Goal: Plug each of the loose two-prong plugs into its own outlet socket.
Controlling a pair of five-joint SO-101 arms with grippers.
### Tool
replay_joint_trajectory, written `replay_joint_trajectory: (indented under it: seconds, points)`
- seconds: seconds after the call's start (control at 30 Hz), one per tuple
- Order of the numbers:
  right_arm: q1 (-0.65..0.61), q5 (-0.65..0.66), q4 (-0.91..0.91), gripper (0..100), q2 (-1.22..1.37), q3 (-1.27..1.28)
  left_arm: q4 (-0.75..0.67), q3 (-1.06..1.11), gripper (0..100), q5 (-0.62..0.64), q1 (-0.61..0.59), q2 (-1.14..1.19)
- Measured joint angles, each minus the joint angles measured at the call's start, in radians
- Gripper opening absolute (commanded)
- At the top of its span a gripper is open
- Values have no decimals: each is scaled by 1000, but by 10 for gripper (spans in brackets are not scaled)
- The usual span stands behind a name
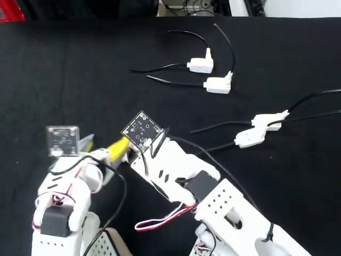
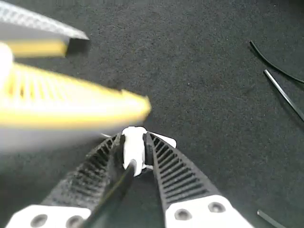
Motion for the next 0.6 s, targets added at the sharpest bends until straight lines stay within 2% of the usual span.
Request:
replay_joint_trajectory:
  seconds: [0.13, 0.37, 0.5, 0.6]
  points:
    - [46, -2, 48, 11, 55, -44, 0, 0, 338, 0, -163, 0]
    - [72, -66, 52, 11, 384, -213, 0, 0, 337, 0, -413, 0]
    - [98, -107, 52, 11, 474, -259, 0, 12, 337, -3, -531, -3]
    - [147, -180, 18, 11, 509, -262, 0, 48, 337, -68, -591, 0]
